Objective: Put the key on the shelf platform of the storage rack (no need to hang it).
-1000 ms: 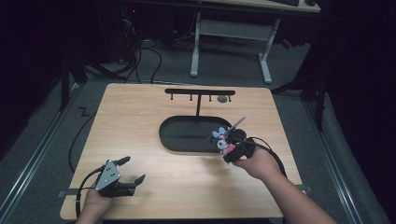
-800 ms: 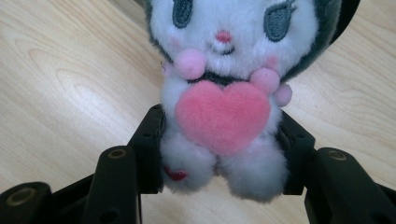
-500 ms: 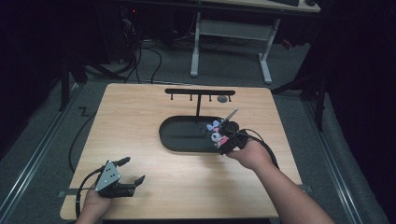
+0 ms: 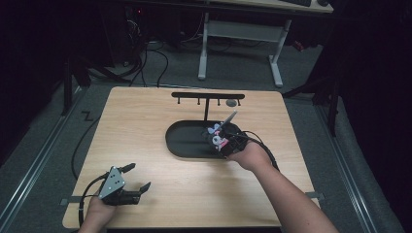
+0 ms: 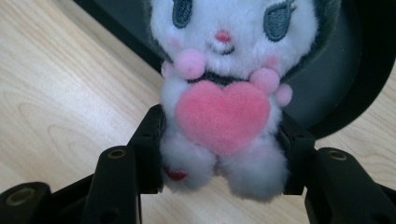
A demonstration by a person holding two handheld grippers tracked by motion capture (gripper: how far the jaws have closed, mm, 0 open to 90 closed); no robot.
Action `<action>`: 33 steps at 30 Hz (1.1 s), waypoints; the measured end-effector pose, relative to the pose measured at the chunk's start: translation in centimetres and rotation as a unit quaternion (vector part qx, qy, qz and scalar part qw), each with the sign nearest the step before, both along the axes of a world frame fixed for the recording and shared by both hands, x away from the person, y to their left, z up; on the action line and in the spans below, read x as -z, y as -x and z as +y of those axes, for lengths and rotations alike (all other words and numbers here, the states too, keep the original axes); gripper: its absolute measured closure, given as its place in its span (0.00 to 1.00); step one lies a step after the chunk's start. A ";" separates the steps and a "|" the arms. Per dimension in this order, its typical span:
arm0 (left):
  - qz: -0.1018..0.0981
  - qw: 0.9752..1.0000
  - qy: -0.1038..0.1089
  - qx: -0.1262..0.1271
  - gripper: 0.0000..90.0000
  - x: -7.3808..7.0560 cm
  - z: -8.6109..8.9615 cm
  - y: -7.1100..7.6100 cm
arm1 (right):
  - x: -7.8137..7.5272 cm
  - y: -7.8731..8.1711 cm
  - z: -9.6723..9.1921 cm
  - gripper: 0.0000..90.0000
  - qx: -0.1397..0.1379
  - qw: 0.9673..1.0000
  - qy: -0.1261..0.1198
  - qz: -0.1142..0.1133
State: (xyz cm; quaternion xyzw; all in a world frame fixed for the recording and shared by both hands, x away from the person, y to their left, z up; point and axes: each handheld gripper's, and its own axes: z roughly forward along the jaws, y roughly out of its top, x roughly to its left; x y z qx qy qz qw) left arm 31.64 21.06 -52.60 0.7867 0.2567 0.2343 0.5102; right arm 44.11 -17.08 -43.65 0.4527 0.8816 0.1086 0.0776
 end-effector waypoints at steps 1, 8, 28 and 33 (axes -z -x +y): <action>0.000 1.000 0.000 0.000 0.16 0.0 0.0 0.0 | 0.1 -0.2 0.1 0.53 0.000 1.000 0.001 0.000; 0.000 1.000 -0.004 0.002 0.16 0.1 0.0 0.0 | 0.8 -1.4 0.5 0.53 0.000 1.000 0.004 0.003; 0.004 1.000 -0.005 0.007 0.16 0.1 -0.1 -0.1 | 1.4 -3.3 2.7 0.53 -0.003 1.000 0.005 -0.002; 0.006 1.000 -0.005 0.008 0.16 0.1 -0.1 -0.1 | 1.5 -3.8 2.7 0.53 -0.001 1.000 0.007 -0.002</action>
